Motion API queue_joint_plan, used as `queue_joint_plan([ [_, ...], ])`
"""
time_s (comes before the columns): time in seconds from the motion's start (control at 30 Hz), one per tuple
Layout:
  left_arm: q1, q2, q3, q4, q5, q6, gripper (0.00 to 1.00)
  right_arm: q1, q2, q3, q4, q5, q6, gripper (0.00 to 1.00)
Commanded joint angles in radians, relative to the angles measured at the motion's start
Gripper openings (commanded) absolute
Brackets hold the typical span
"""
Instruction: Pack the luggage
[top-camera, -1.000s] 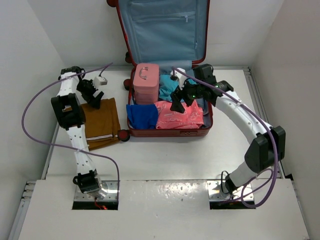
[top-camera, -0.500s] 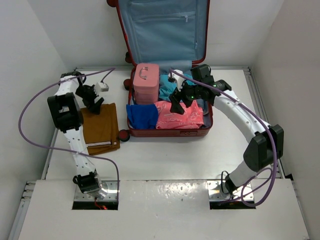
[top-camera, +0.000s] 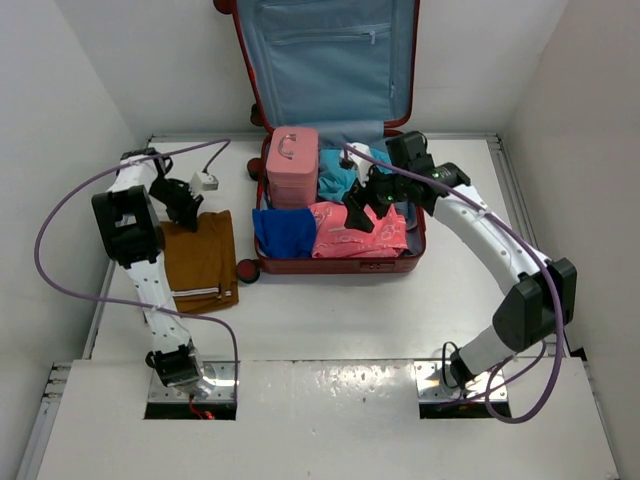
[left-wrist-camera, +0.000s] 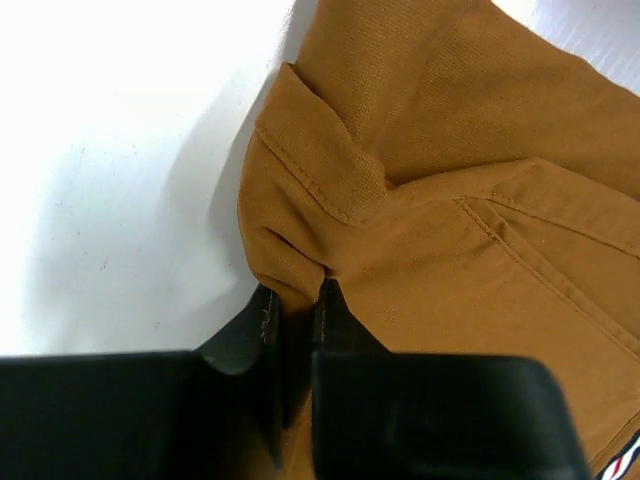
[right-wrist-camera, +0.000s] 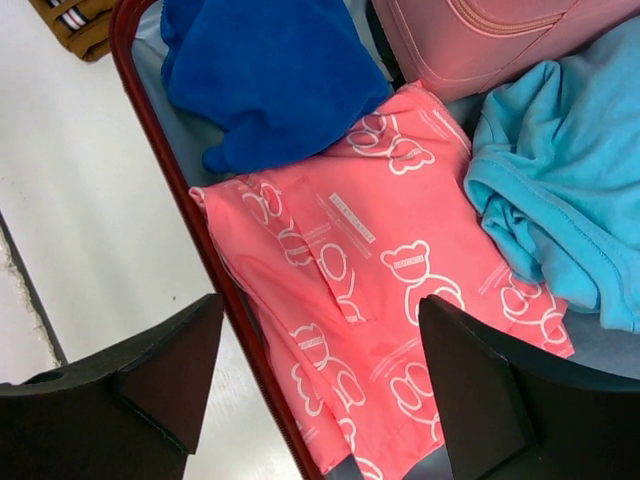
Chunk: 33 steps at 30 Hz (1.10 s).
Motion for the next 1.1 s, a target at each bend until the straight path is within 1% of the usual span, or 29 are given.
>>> queue_joint_plan([
  [0.0,0.011,0.065,-0.078,-0.081,-0.028,-0.006,0.06,0.002,-0.044,-0.02,0.022,-0.002,-0.011,0.79],
  [0.1,0.011,-0.068,-0.104,-0.053,0.075,-0.02,0.0,-0.032,-0.082,-0.043,0.079,0.007,0.038,0.77],
  [0.13,0.011,-0.108,-0.104,-0.062,0.133,-0.02,0.0,-0.037,-0.101,-0.065,0.094,0.018,0.079,0.77],
  [0.17,0.011,-0.185,-0.104,-0.075,0.158,-0.02,0.0,-0.044,-0.127,-0.094,0.111,0.026,0.096,0.77],
  [0.2,-0.001,-0.223,-0.086,-0.093,0.179,-0.006,0.0,-0.064,-0.139,-0.111,0.169,0.039,0.115,0.77],
  [0.23,-0.021,-0.268,-0.086,-0.093,0.211,-0.015,0.0,-0.073,-0.168,-0.138,0.185,0.05,0.158,0.77],
  [0.27,-0.033,-0.373,-0.098,-0.093,0.228,0.0,0.0,-0.086,-0.196,-0.172,0.2,0.067,0.172,0.77],
  [0.3,-0.045,-0.429,-0.133,-0.083,0.241,0.019,0.0,-0.104,-0.211,-0.201,0.241,0.073,0.195,0.77],
  [0.37,-0.093,-0.541,-0.169,-0.057,0.274,0.028,0.0,-0.112,-0.262,-0.243,0.269,0.101,0.222,0.77],
  [0.4,-0.11,-0.646,-0.187,-0.044,0.285,0.028,0.0,-0.13,-0.277,-0.258,0.285,0.11,0.236,0.77],
  [0.47,-0.162,-0.749,-0.255,0.017,0.305,0.028,0.0,-0.138,-0.335,-0.313,0.306,0.136,0.256,0.77],
  [0.5,-0.177,-0.855,-0.316,0.051,0.305,0.028,0.0,-0.148,-0.348,-0.325,0.315,0.142,0.261,0.77],
  [0.53,-0.194,-0.909,-0.348,0.127,0.319,0.028,0.0,-0.149,-0.375,-0.353,0.326,0.154,0.265,0.77],
  [0.6,-0.258,-1.006,-0.397,0.196,0.328,0.028,0.0,-0.164,-0.43,-0.402,0.343,0.159,0.27,0.77],
  [0.63,-0.313,-1.079,-0.426,0.265,0.328,-0.002,0.0,-0.168,-0.455,-0.42,0.343,0.171,0.27,0.77],
  [0.7,-0.367,-1.119,-0.427,0.318,0.328,-0.056,0.0,-0.175,-0.484,-0.441,0.343,0.181,0.275,0.77],
  [0.73,-0.393,-1.12,-0.41,0.332,0.328,-0.081,0.0,-0.176,-0.493,-0.448,0.343,0.188,0.278,0.77],
  [0.77,-0.445,-1.12,-0.361,0.332,0.319,-0.122,0.0,-0.181,-0.524,-0.466,0.343,0.197,0.279,0.77],
  [0.83,-0.493,-1.089,-0.303,0.341,0.319,-0.167,0.0,-0.187,-0.544,-0.477,0.352,0.222,0.288,0.77],
  [0.87,-0.54,-1.075,-0.249,0.35,0.319,-0.2,0.0,-0.19,-0.578,-0.499,0.364,0.234,0.288,0.77],
  [0.97,-0.608,-1.023,-0.152,0.373,0.31,-0.256,0.0,-0.19,-0.622,-0.525,0.378,0.291,0.296,0.77],
  [1.0,-0.652,-1.011,-0.131,0.373,0.319,-0.265,0.0,-0.196,-0.644,-0.539,0.384,0.303,0.295,0.77],
  [1.07,-0.697,-0.98,-0.083,0.373,0.319,-0.265,0.0,-0.195,-0.673,-0.56,0.41,0.354,0.295,0.77],
])
